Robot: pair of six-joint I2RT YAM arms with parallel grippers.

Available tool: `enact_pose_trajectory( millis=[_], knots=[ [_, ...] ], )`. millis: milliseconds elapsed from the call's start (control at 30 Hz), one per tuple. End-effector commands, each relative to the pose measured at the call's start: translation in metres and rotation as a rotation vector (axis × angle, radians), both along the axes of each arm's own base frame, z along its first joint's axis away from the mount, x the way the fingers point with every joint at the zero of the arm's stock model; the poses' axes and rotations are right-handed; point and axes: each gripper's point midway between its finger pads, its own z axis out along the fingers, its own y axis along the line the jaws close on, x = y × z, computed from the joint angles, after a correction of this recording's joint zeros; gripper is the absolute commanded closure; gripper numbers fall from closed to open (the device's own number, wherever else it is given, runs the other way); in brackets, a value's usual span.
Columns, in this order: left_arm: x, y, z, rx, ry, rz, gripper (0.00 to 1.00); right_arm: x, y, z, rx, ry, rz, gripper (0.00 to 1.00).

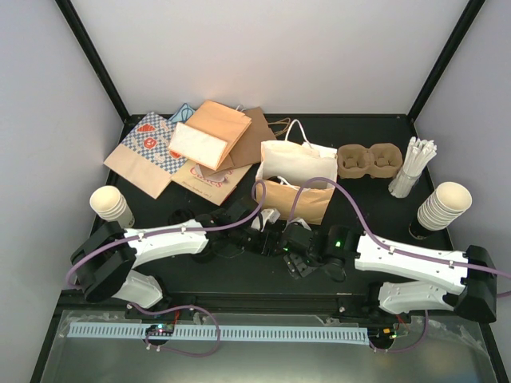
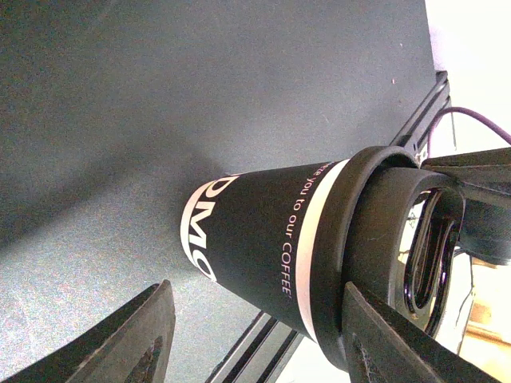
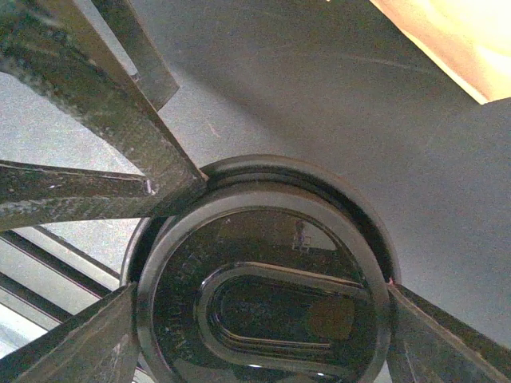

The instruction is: Pack the takeout coffee

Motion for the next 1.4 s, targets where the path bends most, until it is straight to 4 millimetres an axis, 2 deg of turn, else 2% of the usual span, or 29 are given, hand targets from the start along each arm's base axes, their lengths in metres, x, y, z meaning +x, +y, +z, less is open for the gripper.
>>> enact_pose_trajectory(
  millis=[0, 133, 500, 700, 967, 1167, 1367],
  knots=[
    [0.000, -0.007, 0.008, -0.015, -0.013, -0.015, 0.41, 0.004, 0.002, 0.003, -0.011, -0.025, 0.002, 0.20],
    [0.005, 0.001, 0.014, 0.009, -0.055, 0.018, 0.41, 0.004, 0.001, 0.002, -0.008, -0.028, -0.004, 0.25],
    [0.005, 0.018, 0.028, 0.023, -0.107, 0.061, 0.41, 0.000, -0.001, -0.013, -0.032, -0.002, 0.005, 0.26],
    [0.007, 0.032, 0.051, 0.014, -0.168, 0.098, 0.41, 0.001, 0.000, -0.007, -0.022, -0.012, 0.003, 0.26],
    [0.007, 0.058, 0.085, 0.033, -0.260, 0.147, 0.41, 0.000, 0.000, -0.014, -0.044, 0.003, 0.004, 0.26],
    [0.011, 0.076, 0.112, 0.040, -0.328, 0.197, 0.40, 0.004, 0.003, 0.013, 0.032, -0.040, -0.005, 0.27],
    [0.024, 0.115, 0.144, 0.077, -0.455, 0.323, 0.36, 0.003, 0.002, 0.040, 0.112, -0.064, -0.003, 0.28]
  ],
)
